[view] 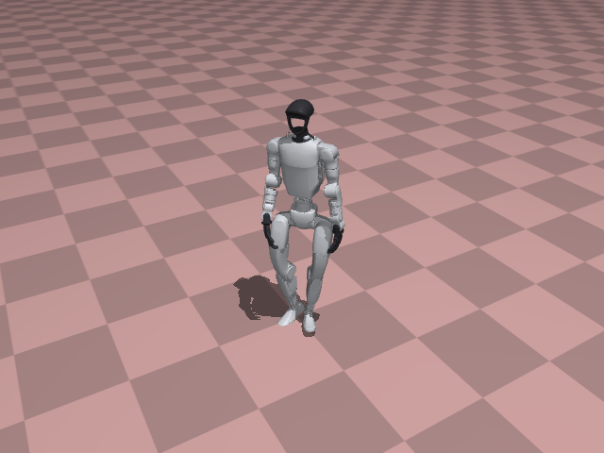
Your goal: In place motions
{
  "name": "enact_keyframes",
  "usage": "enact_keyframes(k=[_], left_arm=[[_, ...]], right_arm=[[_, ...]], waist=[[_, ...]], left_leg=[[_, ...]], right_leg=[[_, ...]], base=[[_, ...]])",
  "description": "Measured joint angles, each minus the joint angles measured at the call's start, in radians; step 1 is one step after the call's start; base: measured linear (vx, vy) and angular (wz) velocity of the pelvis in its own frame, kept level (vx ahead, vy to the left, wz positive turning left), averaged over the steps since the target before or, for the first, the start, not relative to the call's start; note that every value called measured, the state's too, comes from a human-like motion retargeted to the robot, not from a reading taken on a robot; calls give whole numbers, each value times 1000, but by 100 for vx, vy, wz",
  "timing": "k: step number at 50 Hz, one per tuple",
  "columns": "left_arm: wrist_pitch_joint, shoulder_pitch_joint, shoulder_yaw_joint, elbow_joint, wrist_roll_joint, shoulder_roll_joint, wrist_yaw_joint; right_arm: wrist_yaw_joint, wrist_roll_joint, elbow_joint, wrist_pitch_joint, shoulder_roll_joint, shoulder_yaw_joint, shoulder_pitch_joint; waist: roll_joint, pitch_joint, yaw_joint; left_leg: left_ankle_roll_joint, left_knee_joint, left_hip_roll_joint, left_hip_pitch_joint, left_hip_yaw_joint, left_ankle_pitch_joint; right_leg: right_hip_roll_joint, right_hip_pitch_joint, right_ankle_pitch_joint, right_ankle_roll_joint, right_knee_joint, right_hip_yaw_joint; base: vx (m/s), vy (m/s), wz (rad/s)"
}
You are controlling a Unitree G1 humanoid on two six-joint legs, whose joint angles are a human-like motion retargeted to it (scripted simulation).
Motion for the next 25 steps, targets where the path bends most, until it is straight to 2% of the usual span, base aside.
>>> enact_keyframes(k=[3, 5, 7, 9, 11, 13, 17, 19, 22, 25], left_arm=[[11, -80, -58, -62, 4, -5, 21], [5, -139, -38, -133, -32, -23, 40], [-9, -197, -20, -192, -109, -30, 49], [-12, -265, 19, -257, -167, -20, 68], [-18, -324, 66, -334, -178, -19, 109], [-46, -363, 56, -408, -180, -19, 136], [-73, -398, -21, -508, -170, -18, 169], [-78, -398, -37, -533, -162, -25, 169], [-85, -378, -57, -543, -167, -43, 155], [-88, -327, -59, -520, -176, -62, 148]], right_arm=[[-3, -11, 77, 33, -28, -99, 54], [-35, -3, 168, 69, -54, -151, 72], [-30, -3, 227, 94, -87, -176, 90], [-6, -16, 275, 125, -122, -183, 101], [-6, -29, 330, 147, -153, -200, 110], [-28, -28, 384, 161, -185, -230, 140], [-73, -21, 467, 187, -232, -287, 227], [-84, -23, 490, 200, -241, -310, 253], [-79, -20, 492, 211, -240, -332, 275], [-72, -18, 457, 201, -220, -327, 271]], waist=[[11, 12, 38], [49, 31, 15], [90, 61, -53], [118, 108, -144], [124, 153, -230], [127, 177, -267], [129, 173, -277], [123, 160, -266], [108, 142, -232], [113, 114, -213]], left_leg=[[-10, 14, 32, -6, -5, -18], [-14, 10, 75, -18, -1, -25], [-9, -1, 114, -19, 12, -11], [-9, -1, 159, -24, 52, 5], [-2, 6, 177, -34, 55, 17], [10, 17, 185, -46, 36, 24], [17, 29, 192, -53, 5, 25], [23, 31, 184, -53, 10, 20], [25, 27, 173, -40, 36, 15], [16, 7, 171, -34, 66, 15]], right_leg=[[-17, -77, 140, -20, 156, -3], [-44, -218, 329, -56, 384, -1], [-55, -374, 292, -81, 641, 47], [-120, -506, 207, -120, 877, 14], [-147, -645, 165, -113, 1056, 49], [-146, -761, 141, -90, 1172, 86], [-152, -877, 110, -64, 1273, 102], [-164, -881, 104, -64, 1275, 100], [-153, -830, 108, -50, 1224, 113], [-120, -698, 120, -34, 1082, 95]], base=[[-26, 4, -36], [-44, 6, -35], [-29, 11, 13], [-33, 13, 52], [-33, 7, 81], [-16, 4, 64], [2, -1, 38], [6, -5, -1], [5, -5, -33], [5, -2, -50]])
